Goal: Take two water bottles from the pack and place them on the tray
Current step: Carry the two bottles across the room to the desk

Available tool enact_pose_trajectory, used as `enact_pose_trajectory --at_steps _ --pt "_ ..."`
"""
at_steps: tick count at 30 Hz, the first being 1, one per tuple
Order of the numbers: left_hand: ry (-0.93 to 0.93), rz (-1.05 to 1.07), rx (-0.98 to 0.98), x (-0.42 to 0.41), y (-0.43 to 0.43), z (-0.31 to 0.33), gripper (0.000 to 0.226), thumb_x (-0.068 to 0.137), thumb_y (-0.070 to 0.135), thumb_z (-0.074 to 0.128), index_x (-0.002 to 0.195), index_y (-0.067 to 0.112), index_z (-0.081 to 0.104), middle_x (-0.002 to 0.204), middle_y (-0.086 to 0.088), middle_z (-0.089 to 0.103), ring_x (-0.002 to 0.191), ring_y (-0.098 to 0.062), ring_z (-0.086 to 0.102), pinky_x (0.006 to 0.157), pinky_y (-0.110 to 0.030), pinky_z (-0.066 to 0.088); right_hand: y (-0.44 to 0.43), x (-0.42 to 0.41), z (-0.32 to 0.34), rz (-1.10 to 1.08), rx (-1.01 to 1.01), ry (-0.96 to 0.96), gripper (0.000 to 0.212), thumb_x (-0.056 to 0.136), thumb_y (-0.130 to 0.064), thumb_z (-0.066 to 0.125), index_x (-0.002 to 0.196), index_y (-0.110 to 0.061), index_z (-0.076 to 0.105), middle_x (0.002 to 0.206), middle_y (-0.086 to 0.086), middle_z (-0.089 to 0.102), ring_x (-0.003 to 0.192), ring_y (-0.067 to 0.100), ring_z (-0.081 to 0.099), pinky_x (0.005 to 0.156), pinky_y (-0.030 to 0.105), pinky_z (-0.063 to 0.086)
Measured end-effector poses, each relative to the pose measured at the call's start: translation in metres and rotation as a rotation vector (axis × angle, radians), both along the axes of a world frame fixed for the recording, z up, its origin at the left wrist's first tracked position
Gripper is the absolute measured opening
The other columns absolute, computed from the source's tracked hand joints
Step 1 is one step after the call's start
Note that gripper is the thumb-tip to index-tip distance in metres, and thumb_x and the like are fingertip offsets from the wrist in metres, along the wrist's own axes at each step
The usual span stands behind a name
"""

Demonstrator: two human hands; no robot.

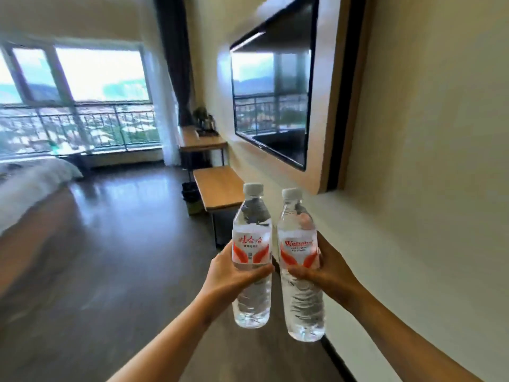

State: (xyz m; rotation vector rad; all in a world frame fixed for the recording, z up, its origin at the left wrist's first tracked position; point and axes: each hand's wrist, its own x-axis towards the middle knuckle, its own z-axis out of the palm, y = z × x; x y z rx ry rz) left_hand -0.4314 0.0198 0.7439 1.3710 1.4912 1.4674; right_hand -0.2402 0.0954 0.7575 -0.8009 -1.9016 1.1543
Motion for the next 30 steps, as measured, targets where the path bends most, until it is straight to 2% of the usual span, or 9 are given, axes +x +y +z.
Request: enact_pose_trajectory --at_steps 2,4,6,9,12,15,22,27,30 --pt "0.029 0.054 0.022 -0.04 0.005 0.025 0.068 0.047 0.05 0.084 0.106 0.025 0.062 0.096 0.004 0.075 0.086 -0.007 0.072 0.069 -0.018 0.057 0.015 -0.047 0.027 0.052 0.035 0.03 0.079 0.057 -0.049 0.077 0.125 -0.038 0.04 0.123 -0.006 0.059 0.108 0.016 0.061 0.09 0.032 0.052" --pt "0.074 0.127 0.055 -0.089 0.014 0.049 0.063 0.052 0.044 0.084 0.107 0.022 0.063 0.092 0.008 0.076 0.084 -0.004 0.072 0.068 -0.014 0.057 0.036 -0.105 0.052 0.114 0.072 0.04 0.083 0.056 -0.049 0.078 0.128 -0.033 0.04 0.126 -0.002 0.059 0.109 0.018 0.061 0.091 0.036 0.053" --pt "0.117 0.197 0.084 -0.138 0.027 0.072 0.059 0.055 0.044 0.082 0.106 0.022 0.063 0.088 0.013 0.074 0.079 0.002 0.07 0.064 -0.008 0.054 0.059 -0.162 0.075 0.166 0.126 0.04 0.078 0.054 -0.052 0.078 0.122 -0.038 0.043 0.116 -0.01 0.061 0.099 0.008 0.063 0.078 0.02 0.054" --pt "0.205 0.315 0.086 -0.213 0.051 0.103 0.067 0.049 0.062 0.074 0.105 0.027 0.064 0.091 0.013 0.073 0.078 0.002 0.069 0.062 -0.006 0.05 0.096 -0.245 0.107 0.246 0.122 0.089 0.066 0.053 -0.05 0.076 0.111 -0.044 0.044 0.1 -0.025 0.059 0.079 -0.012 0.064 0.057 0.004 0.049" --pt "0.247 0.372 0.094 -0.279 0.086 0.126 0.07 0.048 0.067 0.067 0.105 0.028 0.062 0.088 0.017 0.068 0.076 0.007 0.064 0.056 -0.003 0.048 0.137 -0.318 0.13 0.29 0.102 0.122 0.059 0.05 -0.049 0.077 0.102 -0.045 0.048 0.098 -0.025 0.058 0.078 -0.017 0.062 0.054 0.002 0.046" --pt "0.252 0.379 0.12 -0.332 0.132 0.143 0.061 0.046 0.068 0.067 0.097 0.035 0.059 0.081 0.025 0.065 0.067 0.014 0.064 0.052 0.002 0.043 0.185 -0.377 0.142 0.305 0.118 0.139 0.059 0.05 -0.048 0.079 0.101 -0.051 0.048 0.098 -0.024 0.06 0.08 -0.006 0.065 0.055 0.005 0.048" --pt "0.228 0.391 0.1 -0.436 0.283 0.134 0.064 0.047 0.067 0.067 0.1 0.033 0.058 0.087 0.016 0.067 0.081 0.0 0.066 0.065 -0.013 0.048 0.339 -0.48 0.13 0.289 0.119 0.142 0.052 0.05 -0.047 0.075 0.095 -0.055 0.05 0.093 -0.02 0.061 0.08 -0.001 0.062 0.053 0.006 0.049" --pt "0.121 0.481 0.054 -0.525 0.391 0.124 0.054 0.04 0.066 0.069 0.084 0.035 0.058 0.081 0.016 0.068 0.073 0.001 0.066 0.058 -0.01 0.048 0.475 -0.559 0.116 0.321 0.047 0.189 0.049 0.057 -0.044 0.079 0.099 -0.045 0.053 0.1 -0.013 0.064 0.092 0.007 0.063 0.063 0.015 0.051" --pt "0.037 0.528 0.031 -0.589 0.441 0.126 0.05 0.048 0.053 0.082 0.088 0.029 0.064 0.087 0.004 0.073 0.08 -0.013 0.071 0.074 -0.028 0.056 0.549 -0.625 0.12 0.405 -0.042 0.214 0.049 0.057 -0.036 0.072 0.102 -0.032 0.054 0.102 -0.002 0.066 0.091 0.013 0.065 0.063 0.014 0.054"
